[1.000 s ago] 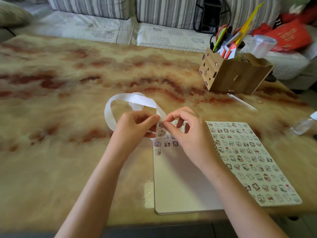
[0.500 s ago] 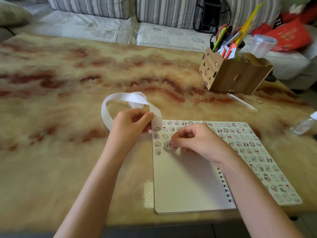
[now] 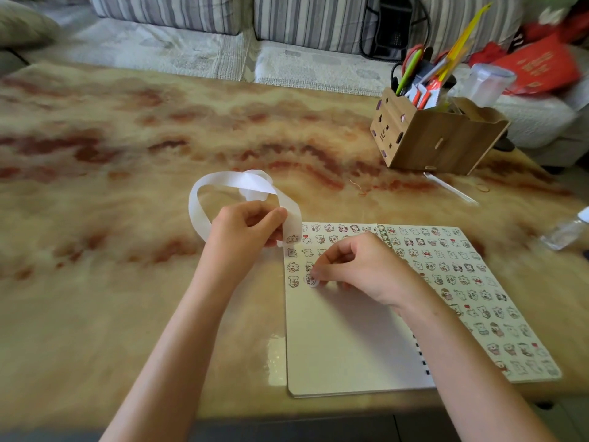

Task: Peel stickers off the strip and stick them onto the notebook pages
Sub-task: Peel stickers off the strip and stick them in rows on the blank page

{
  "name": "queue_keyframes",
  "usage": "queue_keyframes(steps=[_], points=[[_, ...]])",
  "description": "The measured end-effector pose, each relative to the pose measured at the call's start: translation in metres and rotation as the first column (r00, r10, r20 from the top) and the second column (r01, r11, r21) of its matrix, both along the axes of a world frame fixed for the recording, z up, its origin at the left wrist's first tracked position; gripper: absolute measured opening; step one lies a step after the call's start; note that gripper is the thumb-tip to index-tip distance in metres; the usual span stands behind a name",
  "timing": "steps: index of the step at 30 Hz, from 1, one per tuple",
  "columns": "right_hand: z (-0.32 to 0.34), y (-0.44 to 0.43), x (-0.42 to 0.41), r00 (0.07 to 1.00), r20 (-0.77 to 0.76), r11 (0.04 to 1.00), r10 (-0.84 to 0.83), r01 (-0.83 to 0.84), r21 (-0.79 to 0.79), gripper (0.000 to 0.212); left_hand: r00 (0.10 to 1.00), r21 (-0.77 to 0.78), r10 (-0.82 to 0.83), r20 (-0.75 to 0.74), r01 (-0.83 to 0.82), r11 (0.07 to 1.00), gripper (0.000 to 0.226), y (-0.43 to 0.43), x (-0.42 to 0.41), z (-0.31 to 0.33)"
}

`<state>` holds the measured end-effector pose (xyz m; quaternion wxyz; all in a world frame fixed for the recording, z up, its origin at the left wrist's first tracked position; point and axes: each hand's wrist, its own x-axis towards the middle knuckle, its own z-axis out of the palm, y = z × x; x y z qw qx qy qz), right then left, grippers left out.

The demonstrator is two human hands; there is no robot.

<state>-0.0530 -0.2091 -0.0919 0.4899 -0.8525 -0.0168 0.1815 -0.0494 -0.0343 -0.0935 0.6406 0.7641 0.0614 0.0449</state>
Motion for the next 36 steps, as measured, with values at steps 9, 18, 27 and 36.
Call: queue_keyframes(steps=[9,18,27,36], points=[[-0.001,0.002,-0.001,0.999,0.031,0.999,0.015,-0.013,-0.049,0.006,1.000,0.001,0.000,0.000,0.000,1.000,0.018,0.000,0.000,0.000],[-0.002,0.005,-0.002,0.997,0.072,0.989,0.020,-0.009,-0.145,0.005,1.000,-0.003,-0.009,0.001,0.009,1.000,0.019,0.000,0.000,0.001],[-0.004,0.001,0.000,0.987,0.158,0.966,0.001,0.040,-0.254,0.038,1.000,-0.002,-0.010,0.001,0.010,1.000,0.019,-0.001,-0.001,0.001],[-0.002,-0.005,0.002,0.994,0.089,0.975,0.066,-0.045,-0.219,0.024,1.000,0.011,-0.014,0.003,0.014,1.000,0.018,-0.001,-0.003,0.003]])
